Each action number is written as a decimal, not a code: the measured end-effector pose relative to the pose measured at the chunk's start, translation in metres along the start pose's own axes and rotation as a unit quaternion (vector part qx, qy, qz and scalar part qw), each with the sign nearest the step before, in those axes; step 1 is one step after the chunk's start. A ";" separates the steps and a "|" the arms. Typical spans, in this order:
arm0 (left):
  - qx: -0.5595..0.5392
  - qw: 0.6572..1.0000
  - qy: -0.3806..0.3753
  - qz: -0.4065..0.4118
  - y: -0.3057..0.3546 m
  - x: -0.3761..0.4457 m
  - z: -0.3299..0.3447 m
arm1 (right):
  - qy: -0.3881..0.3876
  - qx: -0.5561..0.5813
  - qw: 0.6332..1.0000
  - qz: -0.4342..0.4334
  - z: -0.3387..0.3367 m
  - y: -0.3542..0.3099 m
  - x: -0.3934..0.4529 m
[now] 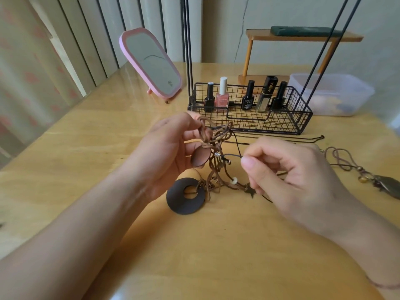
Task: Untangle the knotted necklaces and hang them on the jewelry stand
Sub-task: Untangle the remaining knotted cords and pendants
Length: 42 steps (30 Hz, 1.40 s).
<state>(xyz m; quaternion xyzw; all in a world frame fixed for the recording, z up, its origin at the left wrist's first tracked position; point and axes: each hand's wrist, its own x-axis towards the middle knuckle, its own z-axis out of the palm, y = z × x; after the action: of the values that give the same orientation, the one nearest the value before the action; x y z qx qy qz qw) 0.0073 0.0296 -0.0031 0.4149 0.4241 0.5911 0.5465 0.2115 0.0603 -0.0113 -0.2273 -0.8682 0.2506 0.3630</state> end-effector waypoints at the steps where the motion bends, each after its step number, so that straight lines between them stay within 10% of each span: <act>1: -0.005 1.000 0.004 -0.005 0.001 -0.001 0.001 | 0.005 -0.005 1.000 -0.004 0.000 0.000 0.000; 33: 0.073 0.994 0.043 -0.069 0.008 -0.007 -0.001 | -0.239 -0.147 0.955 -0.091 -0.003 -0.005 -0.005; 42: 0.156 0.986 0.048 -0.015 0.000 -0.005 0.004 | -0.161 -0.129 0.973 -0.106 -0.010 -0.002 -0.002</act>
<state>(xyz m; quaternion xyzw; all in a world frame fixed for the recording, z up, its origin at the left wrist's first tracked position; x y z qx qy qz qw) 0.0112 0.0248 -0.0021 0.4601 0.5428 0.5287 0.4629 0.2199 0.0599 -0.0051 -0.1360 -0.9593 0.1299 0.2105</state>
